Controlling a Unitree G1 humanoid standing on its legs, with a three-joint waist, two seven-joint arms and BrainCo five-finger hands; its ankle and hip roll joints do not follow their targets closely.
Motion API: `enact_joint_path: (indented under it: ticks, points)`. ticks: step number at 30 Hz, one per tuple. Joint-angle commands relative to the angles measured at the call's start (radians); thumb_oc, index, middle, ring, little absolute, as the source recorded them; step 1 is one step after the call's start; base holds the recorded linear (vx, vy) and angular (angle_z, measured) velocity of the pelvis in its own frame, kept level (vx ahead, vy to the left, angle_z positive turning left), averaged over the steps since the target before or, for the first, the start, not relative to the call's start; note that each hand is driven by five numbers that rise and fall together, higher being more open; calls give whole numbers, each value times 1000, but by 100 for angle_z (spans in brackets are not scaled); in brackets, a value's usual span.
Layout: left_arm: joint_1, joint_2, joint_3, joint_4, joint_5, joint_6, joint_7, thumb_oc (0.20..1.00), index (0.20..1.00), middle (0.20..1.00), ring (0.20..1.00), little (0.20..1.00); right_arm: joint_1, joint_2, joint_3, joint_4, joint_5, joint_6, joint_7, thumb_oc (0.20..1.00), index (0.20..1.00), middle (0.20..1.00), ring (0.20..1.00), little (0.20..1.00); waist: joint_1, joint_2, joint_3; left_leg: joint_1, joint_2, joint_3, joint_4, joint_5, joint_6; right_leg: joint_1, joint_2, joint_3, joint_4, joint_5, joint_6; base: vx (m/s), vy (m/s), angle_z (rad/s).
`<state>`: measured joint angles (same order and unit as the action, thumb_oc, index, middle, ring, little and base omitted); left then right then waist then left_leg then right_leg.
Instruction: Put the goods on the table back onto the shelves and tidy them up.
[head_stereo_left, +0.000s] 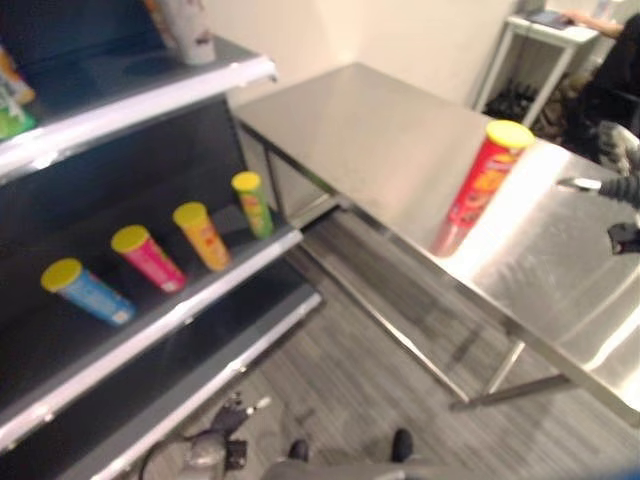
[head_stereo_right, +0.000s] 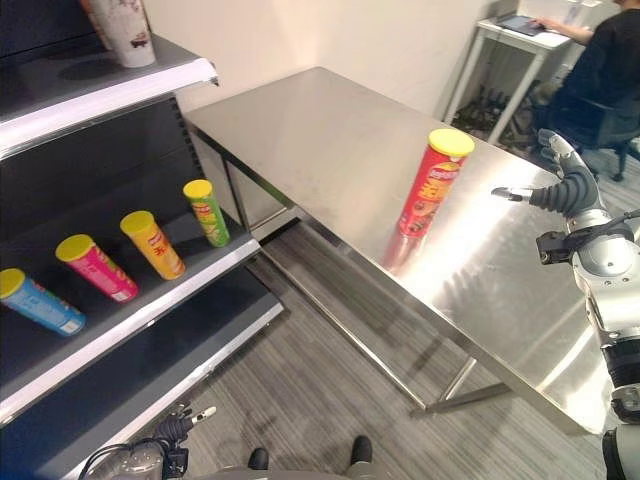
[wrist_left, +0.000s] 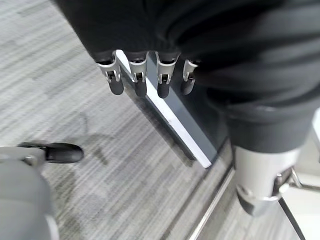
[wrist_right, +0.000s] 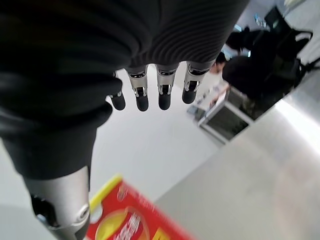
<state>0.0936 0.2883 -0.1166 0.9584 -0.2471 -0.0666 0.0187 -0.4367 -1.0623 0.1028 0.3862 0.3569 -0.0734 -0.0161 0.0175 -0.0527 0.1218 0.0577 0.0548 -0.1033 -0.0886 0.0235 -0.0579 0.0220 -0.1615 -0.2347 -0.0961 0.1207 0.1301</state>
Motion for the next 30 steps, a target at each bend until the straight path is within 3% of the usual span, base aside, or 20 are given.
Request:
enact_joint_path:
  ticks: [1,18,30]
  points:
    - [-66,57,-12,17,-16,-19,8,1000,1000,1000,1000,1000,-113,-19,45,28,9,-17,-2,1000,1000,1000,1000,1000,14,-38,-3,-13,13,23,1,-70,-43,99,11,-17,9,-179,23,35,-31,20]
    - [-62,76,-14,10,-42,-12,9,1000,1000,1000,1000,1000,-257,-23,164,126,-4,9,3,1000,1000,1000,1000,1000,34,-41,-6,-13,14,-4,1,-69,-48,118,12,-52,9,-187,19,14,-5,8]
    - [-53,93,-8,6,-52,-10,13,1000,1000,1000,1000,1000,-378,26,260,227,-18,31,8,1000,1000,1000,1000,1000,54,-42,-2,-19,11,-15,1,-67,-48,121,11,-61,9,-190,18,0,0,0]
